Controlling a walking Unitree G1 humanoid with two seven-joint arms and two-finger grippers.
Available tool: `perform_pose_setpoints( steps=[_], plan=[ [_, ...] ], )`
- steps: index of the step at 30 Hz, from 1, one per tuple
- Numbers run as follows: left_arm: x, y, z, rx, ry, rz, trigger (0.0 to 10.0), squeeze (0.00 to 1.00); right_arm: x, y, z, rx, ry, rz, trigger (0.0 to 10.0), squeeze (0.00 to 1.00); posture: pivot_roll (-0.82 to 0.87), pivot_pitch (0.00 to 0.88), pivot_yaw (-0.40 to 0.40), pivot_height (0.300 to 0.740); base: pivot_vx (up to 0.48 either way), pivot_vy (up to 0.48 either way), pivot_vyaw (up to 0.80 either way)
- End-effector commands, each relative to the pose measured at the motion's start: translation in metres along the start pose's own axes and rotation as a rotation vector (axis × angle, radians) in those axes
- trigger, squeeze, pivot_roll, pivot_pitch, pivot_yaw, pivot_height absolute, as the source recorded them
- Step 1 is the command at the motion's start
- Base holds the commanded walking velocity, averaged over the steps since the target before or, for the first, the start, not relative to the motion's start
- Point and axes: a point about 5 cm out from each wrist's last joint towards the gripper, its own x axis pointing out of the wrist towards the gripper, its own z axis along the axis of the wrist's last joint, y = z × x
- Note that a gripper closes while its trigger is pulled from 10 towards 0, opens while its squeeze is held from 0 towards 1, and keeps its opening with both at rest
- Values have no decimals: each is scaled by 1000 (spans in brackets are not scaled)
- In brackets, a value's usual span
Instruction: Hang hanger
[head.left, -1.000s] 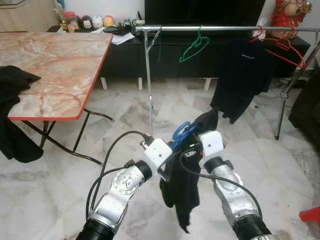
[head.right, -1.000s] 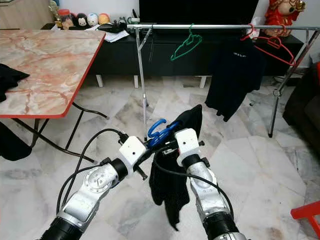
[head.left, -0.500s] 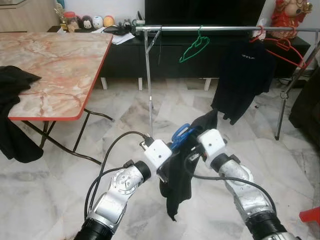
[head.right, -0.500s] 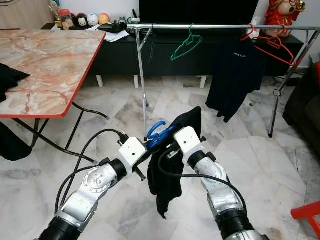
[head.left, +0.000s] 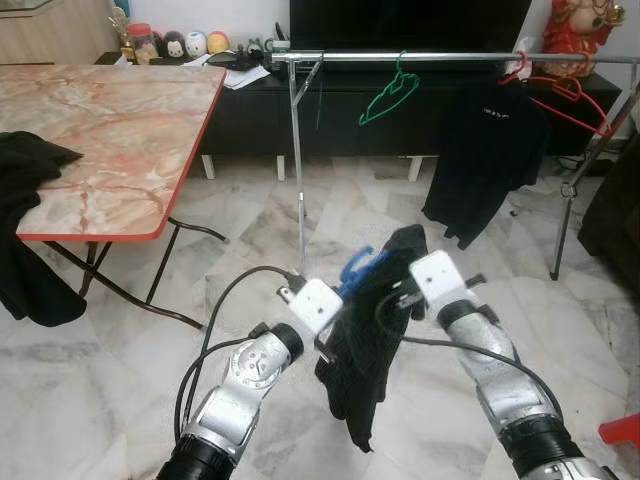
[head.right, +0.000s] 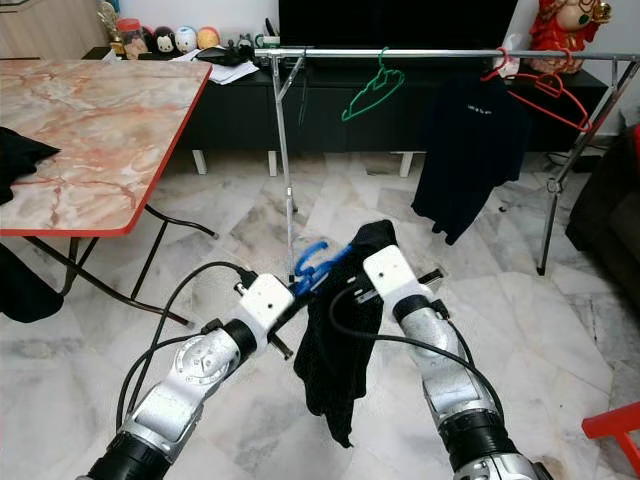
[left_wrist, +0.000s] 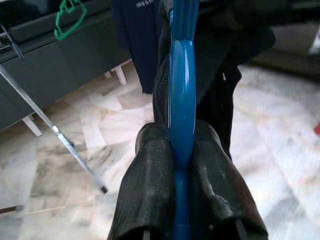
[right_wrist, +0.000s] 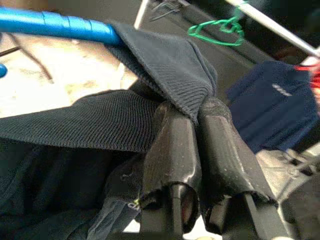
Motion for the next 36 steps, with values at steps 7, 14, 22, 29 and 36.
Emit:
perform_pose_setpoints(
  steps=[7,14,22,29,36],
  plan=[
    [-2,-5,-2,-46,9,-47,10000,0,2,1,21,-5,-107,-7,0,0,1,0,-14,740,0,0,0],
    [-2,-25,-2,-81,16,-182,10000,0,2,29,43,-7,-215,147,0,0,4,0,-16,740,0,0,0],
    [-4,-30,-5,-78,41,-234,10000,0,-3,44,51,25,-252,283,0,0,1,0,-17,740,0,0,0],
    [-5,-37,-13,-49,91,-263,10000,0,-6,45,57,20,-265,357,0,0,-5,0,-14,740,0,0,0],
    [0,-29,-14,-54,102,-195,10000,0,-10,49,62,30,-279,443,0,0,-5,0,-14,740,0,0,0]
  ],
)
